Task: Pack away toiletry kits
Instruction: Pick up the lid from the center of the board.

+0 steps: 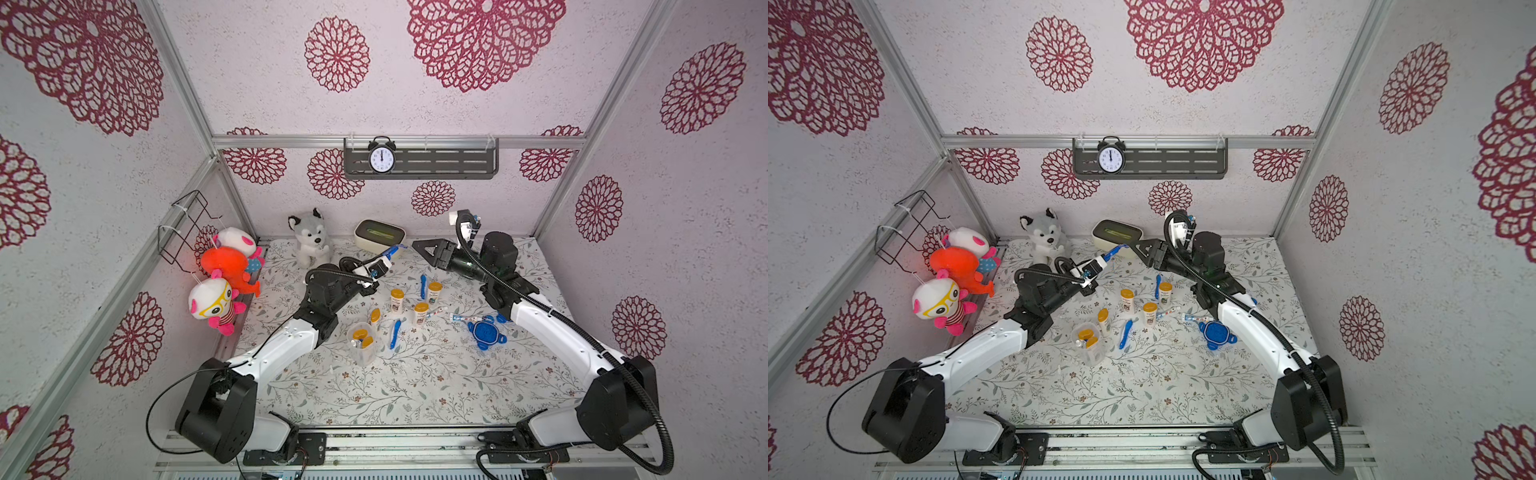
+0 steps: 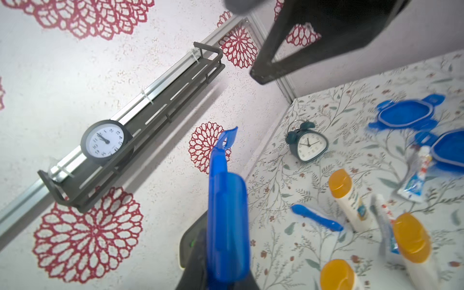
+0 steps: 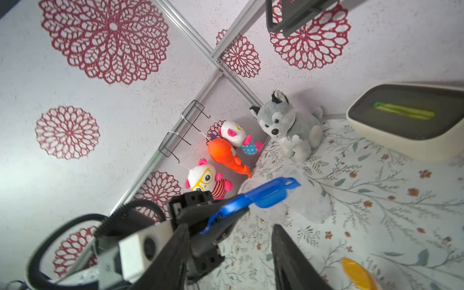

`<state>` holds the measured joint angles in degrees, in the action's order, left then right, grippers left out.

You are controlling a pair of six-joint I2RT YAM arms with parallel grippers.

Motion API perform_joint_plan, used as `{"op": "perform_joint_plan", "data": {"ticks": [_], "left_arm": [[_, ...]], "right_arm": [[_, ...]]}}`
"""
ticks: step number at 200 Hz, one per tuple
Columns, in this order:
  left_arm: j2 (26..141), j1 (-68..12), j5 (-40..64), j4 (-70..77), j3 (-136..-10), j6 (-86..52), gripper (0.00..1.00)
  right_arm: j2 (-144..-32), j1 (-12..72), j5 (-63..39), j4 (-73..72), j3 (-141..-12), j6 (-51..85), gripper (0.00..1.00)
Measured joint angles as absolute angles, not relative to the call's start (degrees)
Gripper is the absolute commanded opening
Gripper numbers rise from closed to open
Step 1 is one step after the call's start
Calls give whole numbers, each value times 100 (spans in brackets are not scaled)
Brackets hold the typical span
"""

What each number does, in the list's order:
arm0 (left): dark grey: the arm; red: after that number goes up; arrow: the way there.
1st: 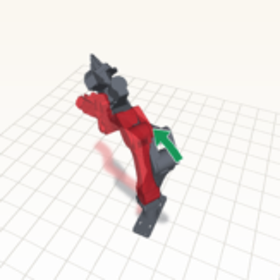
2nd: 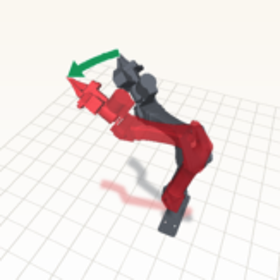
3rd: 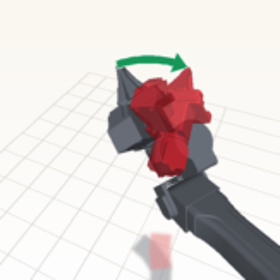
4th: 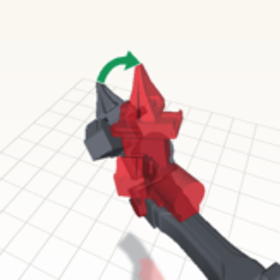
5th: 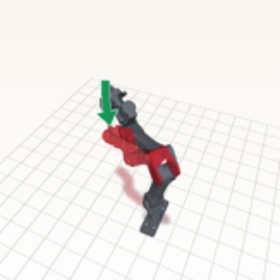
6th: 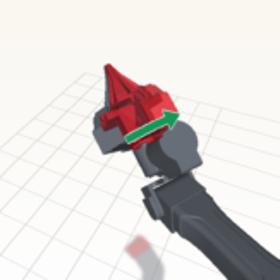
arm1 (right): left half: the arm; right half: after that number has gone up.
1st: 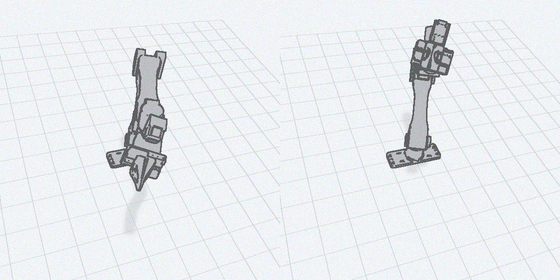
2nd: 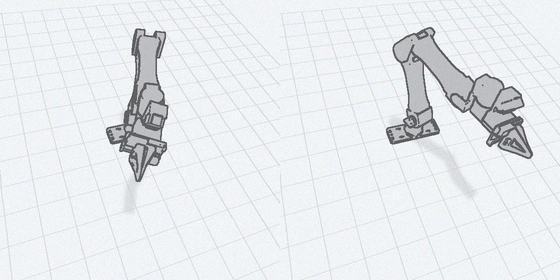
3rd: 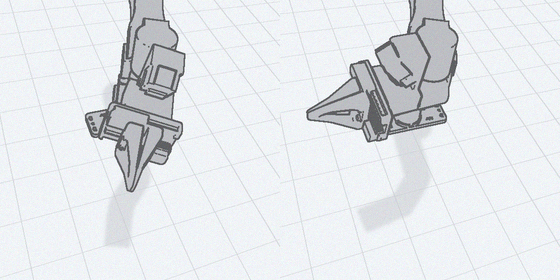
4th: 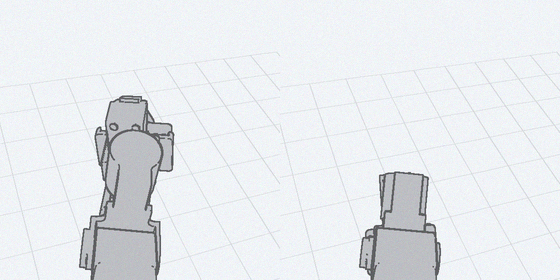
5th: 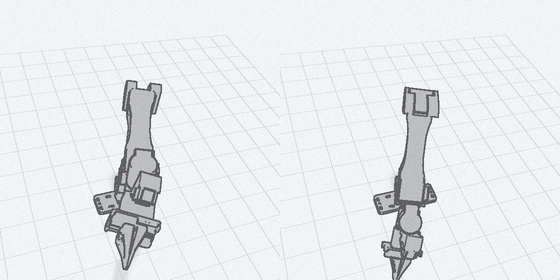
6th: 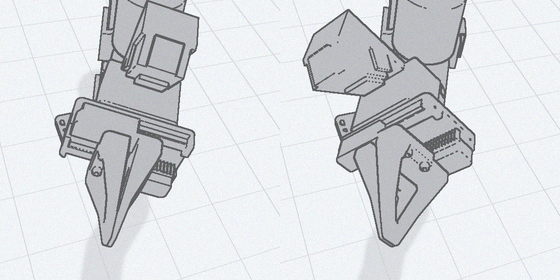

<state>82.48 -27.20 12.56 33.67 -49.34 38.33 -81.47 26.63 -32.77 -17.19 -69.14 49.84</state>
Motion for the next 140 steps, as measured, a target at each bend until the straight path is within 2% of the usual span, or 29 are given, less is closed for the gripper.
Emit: {"op": "perform_joint_plan", "data": {"ticks": [45, 140], "left_arm": [[8565, -2834, 1291, 3874, -5006, 4792, 0], [8595, -2899, 1203, 4165, -5076, 5857, 0]], "right_arm": [[-8261, 2738, -3127, -1710, -7059, 6060, 55], [-8497, 2738, -3162, -1938, -6960, 6967, 53]]}}
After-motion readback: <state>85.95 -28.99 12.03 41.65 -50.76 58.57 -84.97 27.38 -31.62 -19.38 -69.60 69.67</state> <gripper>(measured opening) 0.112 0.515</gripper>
